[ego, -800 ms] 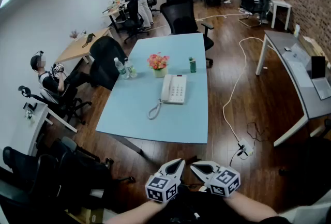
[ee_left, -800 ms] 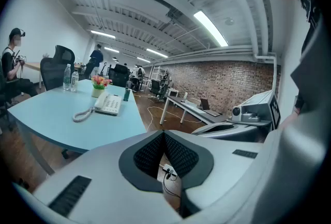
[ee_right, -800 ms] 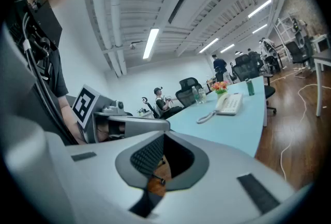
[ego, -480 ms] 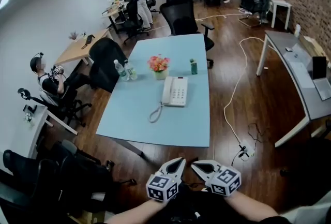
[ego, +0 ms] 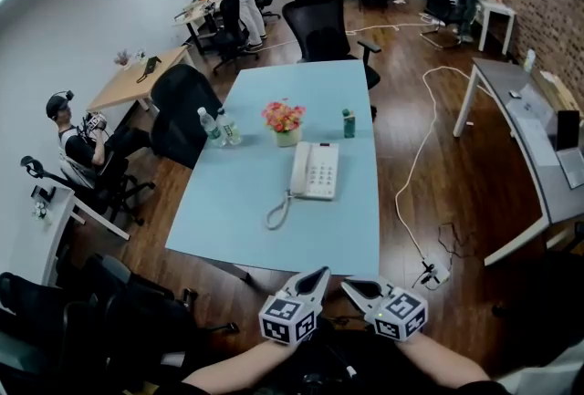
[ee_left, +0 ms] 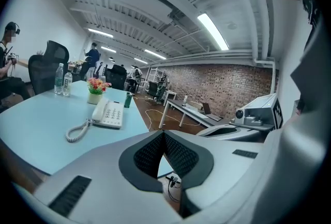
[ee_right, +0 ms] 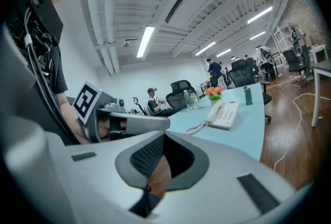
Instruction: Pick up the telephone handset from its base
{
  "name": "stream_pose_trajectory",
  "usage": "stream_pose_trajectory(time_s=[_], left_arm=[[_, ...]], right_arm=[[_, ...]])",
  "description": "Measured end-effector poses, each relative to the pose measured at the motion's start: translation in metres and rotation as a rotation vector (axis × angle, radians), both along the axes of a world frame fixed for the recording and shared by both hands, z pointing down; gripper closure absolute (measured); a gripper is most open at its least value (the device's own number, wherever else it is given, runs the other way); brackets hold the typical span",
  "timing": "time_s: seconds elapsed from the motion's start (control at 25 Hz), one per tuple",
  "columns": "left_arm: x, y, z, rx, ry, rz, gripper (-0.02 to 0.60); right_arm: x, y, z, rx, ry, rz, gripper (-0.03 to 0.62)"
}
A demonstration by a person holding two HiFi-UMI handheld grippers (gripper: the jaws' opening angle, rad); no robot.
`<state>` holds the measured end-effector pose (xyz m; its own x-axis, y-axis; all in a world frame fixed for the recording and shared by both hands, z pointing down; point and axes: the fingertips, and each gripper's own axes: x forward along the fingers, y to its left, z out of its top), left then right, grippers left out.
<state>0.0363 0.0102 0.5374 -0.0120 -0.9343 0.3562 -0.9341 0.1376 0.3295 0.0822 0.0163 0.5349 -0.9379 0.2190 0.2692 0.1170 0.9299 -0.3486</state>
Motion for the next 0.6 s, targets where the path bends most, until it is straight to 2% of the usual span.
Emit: stream_pose_trajectory(time_s=[0.6], left_arm=[[-0.137,-0.061,-0.001,-0.005,0.038,0.146,0.581]], right_arm=[[-0.122,-0.05,-0.004,0.007,0.023,0.201,0.576]])
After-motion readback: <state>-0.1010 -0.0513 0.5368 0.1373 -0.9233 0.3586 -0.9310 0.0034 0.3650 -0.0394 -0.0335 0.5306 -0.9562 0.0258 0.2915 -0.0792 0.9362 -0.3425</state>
